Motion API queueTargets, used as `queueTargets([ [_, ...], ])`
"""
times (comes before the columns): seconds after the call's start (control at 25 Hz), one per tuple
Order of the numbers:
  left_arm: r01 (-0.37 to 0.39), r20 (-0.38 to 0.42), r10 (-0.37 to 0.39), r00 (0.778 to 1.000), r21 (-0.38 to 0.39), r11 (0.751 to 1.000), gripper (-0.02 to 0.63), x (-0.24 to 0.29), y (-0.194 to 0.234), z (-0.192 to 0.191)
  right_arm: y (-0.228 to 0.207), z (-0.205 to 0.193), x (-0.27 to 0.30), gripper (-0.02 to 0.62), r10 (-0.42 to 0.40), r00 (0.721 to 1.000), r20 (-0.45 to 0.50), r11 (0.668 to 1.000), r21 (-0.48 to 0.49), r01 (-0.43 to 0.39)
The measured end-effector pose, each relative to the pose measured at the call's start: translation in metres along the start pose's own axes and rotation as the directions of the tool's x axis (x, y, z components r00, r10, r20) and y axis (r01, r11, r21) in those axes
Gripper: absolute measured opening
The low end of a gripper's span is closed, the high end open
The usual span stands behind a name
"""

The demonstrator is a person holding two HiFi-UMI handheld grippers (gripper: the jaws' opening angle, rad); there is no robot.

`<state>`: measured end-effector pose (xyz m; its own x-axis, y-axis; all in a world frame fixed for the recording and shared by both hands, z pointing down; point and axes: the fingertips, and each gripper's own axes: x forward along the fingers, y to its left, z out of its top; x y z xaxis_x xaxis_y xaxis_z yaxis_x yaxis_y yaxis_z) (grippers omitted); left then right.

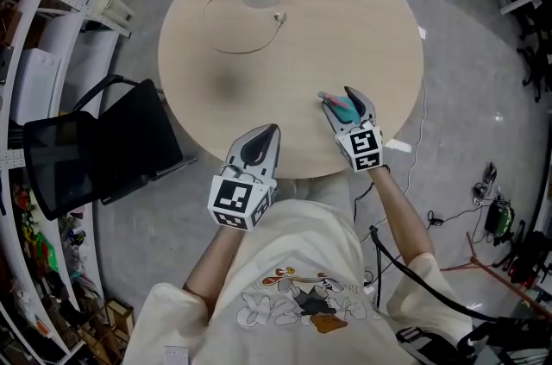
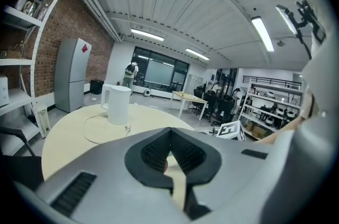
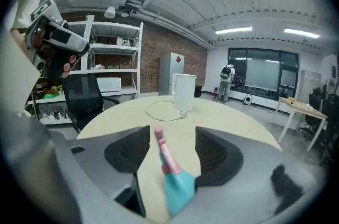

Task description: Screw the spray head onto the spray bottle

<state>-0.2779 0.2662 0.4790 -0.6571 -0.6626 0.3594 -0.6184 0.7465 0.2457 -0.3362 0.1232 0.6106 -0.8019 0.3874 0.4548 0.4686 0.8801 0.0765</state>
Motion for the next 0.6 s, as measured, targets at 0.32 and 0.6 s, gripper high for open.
queueTargets([
  [0.32,0.018,-0.020,-0.018,1.000,0.017,1.000,0.005,0.003,-0.011,-0.003,-0.010,-0.030,0.020,0.253,-0.011,0.998,-0.062,1.000,0.024,0.013],
  [0.6,0.010,-0.004,-0.010,1.000,0.004,1.000,0.005,0.004,-0.001,0.001,-0.001,-0.008,0.002,0.252,0.022,0.999,-0.022,0.998,0.057,-0.021],
])
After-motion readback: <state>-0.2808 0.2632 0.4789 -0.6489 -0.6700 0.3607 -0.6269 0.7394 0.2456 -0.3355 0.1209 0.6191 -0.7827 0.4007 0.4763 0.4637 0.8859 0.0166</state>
